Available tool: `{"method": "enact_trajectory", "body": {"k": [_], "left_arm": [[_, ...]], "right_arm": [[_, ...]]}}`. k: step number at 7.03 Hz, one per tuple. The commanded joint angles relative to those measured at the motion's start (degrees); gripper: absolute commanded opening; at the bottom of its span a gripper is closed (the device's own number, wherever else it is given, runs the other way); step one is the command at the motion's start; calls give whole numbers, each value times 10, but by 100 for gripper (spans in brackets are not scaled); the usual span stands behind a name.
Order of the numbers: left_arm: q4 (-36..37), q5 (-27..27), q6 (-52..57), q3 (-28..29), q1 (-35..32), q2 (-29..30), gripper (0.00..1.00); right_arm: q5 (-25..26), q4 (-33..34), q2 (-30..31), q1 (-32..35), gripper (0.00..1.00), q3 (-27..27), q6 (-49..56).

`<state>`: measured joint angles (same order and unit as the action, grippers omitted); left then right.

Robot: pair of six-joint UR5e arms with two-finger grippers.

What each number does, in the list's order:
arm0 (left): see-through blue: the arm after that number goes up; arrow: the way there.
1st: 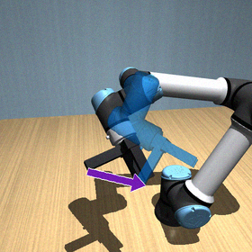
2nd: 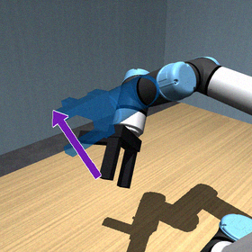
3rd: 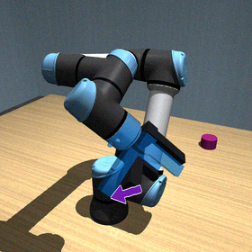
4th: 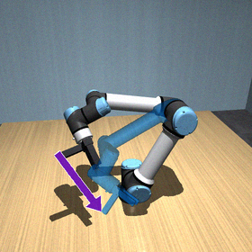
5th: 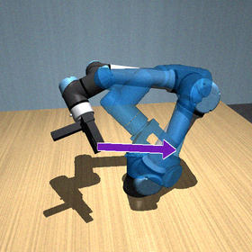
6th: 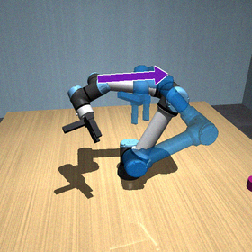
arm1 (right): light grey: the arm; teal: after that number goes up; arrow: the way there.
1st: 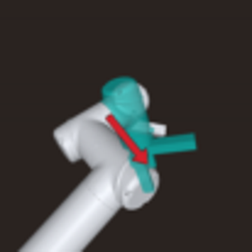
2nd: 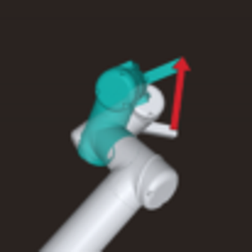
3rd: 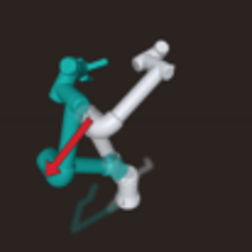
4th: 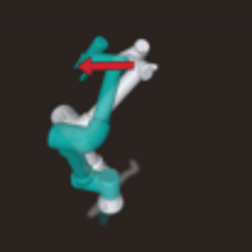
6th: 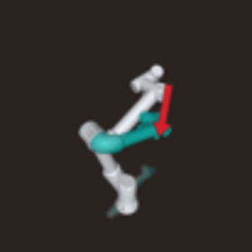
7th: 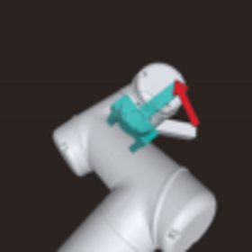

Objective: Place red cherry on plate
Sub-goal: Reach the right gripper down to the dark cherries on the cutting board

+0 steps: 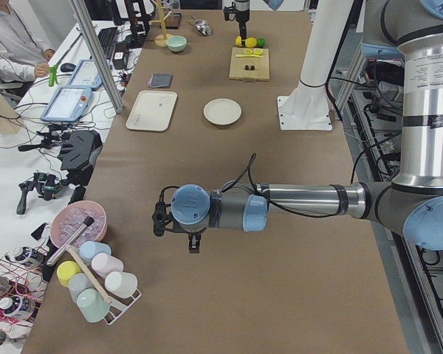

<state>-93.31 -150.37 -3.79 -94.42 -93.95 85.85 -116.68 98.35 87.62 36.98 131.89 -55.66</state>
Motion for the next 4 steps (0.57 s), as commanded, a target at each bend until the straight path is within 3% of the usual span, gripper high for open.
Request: {"method": "enact_trajectory", "body": {"k": [1,3,4], "left_arm": [[4,0,0,-1,-8,0,98],[4,-2,0,-1,-26,-2,98],[4,-2,0,-2,-26,-2,98]], "right_arm": [[58,-4,-26,-69,98,-29,-38],[88,-10,-8,-96,97,-30,-37],[94,-55,7,-98,96,-59,-27]]}}
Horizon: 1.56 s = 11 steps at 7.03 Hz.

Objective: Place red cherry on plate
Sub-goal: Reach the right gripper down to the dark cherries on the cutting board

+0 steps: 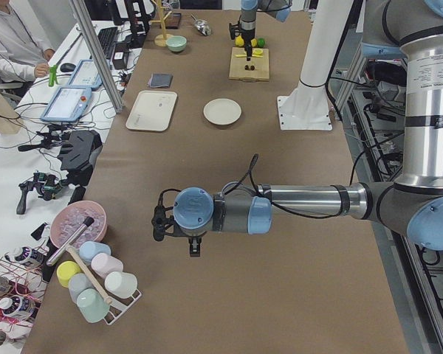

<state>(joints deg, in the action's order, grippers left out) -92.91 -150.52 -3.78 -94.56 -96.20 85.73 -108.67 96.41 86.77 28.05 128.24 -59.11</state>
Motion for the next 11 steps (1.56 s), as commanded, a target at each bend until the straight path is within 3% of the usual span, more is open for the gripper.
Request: {"method": "enact_trajectory", "body": {"k": [1,2,4,6,8,11], "left_arm": [[1,0,0,-2,-5,0,98],[1,0,0,-4,-5,0,98],[3,0,0,-13,-18,-7,98],[3,0,0,-17,-21,-11,98],[3,0,0,-19,-21,-13,98],[3,0,0,-21,-22,-14,98]], "right_arm": [[15,-118,59,-9,96,-46,11],[23,-157,71,-9,96,-62,7],[41,-161,71,-18,93,-74,0],[82,-164,73,-54,81,-73,-42],[86,-164,73,-61,52,-70,-52],[94,-167,74,-65,36,-74,-55]]}}
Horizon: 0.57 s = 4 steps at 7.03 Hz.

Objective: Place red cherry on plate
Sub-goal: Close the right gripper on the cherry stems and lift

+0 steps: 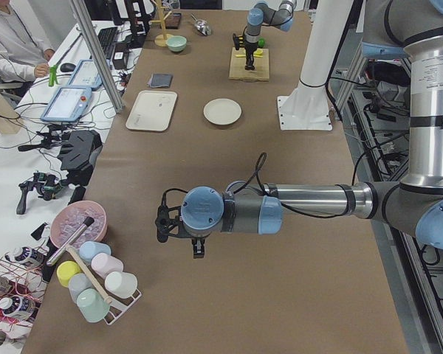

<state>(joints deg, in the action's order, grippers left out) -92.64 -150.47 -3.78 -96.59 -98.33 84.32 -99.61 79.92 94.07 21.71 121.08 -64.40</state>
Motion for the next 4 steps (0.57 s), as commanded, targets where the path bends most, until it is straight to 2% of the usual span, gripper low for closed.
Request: {"method": "enact_trajectory", "body": {"k": [1,2,3,4], "left_arm": [[0,0,0,0,0,1,98],[1,-1,0,-2,0,2,98],[1,0,-1,-3,0,1,98],[1,-1,-1,-3,0,2,98]], "right_arm": [[7,-6,1,-5,30,-5,-2],[9,-6,1,-6,12,-6,-3],[10,-6,1,-7,0,-7,-2],[10,-6,-1,-7,0,-7,-2]]}}
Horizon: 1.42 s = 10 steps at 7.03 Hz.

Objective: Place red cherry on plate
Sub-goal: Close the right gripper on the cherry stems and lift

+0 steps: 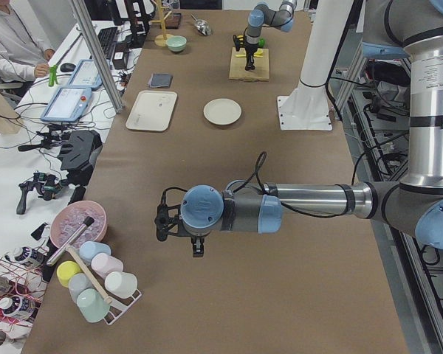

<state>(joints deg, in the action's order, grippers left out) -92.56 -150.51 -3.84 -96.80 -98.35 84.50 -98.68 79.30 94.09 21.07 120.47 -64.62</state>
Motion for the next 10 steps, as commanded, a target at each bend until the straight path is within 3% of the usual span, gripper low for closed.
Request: {"method": "enact_trajectory", "body": {"k": [1,3,4,5,7,9,10], "left_arm": [[0,0,0,-1,0,1,98],[1,0,-1,-7,-1,-2,98],[1,0,-1,-8,-1,-3,98],[1,0,-1,-9,-3,-4,98],[2,0,-2,-28,-5,-22,98],[32,0,-2,-68,-7,-39,98],[37,0,-2,-73,-7,-40,98]], "right_arm": [[-2,0,-6,-1,0,1,1],[-42,32,-10,27,0,41,2],[-73,107,-36,51,0,78,8],[-90,213,-84,71,0,120,12],[-117,434,-236,118,0,160,54],[-139,518,-324,143,0,155,97],[-158,520,-349,150,0,142,105]]}}
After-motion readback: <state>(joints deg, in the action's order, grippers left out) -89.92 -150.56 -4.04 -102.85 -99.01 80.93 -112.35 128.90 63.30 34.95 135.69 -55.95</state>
